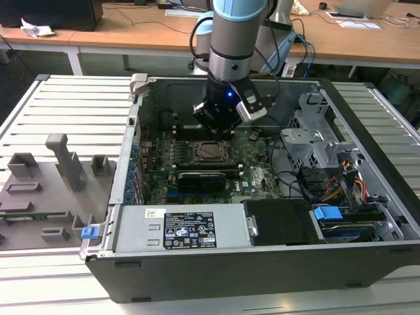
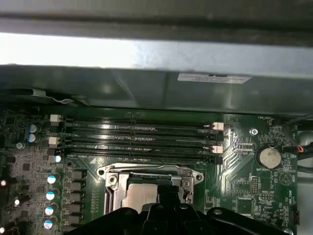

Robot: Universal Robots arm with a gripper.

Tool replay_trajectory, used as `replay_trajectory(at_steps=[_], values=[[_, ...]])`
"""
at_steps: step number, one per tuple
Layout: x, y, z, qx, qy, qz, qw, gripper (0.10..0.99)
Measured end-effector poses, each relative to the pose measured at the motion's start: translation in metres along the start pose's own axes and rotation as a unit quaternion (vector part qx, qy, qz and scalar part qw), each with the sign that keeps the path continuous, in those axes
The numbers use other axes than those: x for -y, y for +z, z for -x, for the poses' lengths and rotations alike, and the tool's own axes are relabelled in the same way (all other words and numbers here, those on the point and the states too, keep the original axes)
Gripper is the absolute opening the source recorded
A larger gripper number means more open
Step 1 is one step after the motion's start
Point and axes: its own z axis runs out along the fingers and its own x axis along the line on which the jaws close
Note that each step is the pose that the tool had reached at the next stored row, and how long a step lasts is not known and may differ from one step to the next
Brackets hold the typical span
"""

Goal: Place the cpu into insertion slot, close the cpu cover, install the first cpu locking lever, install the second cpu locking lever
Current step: 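Install the second cpu locking lever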

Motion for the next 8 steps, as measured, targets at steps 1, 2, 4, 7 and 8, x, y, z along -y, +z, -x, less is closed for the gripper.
replay_trajectory(at_steps=[1, 2, 4, 7, 8], values=[[-0.0001, -0.0023, 0.0000, 0.0000, 0.000, 0.0001, 1.0000, 0.106], [0.0000, -0.0031, 0.0000, 0.0000, 0.000, 0.0001, 1.0000, 0.106], [0.0031, -0.0033, -0.0001, 0.0000, 0.000, 0.0002, 1.0000, 0.106], [0.0138, -0.0041, -0.0006, 0.0000, 0.000, 0.0002, 1.0000, 0.106], [0.0174, -0.0043, -0.0007, 0.0000, 0.000, 0.0002, 1.0000, 0.106]])
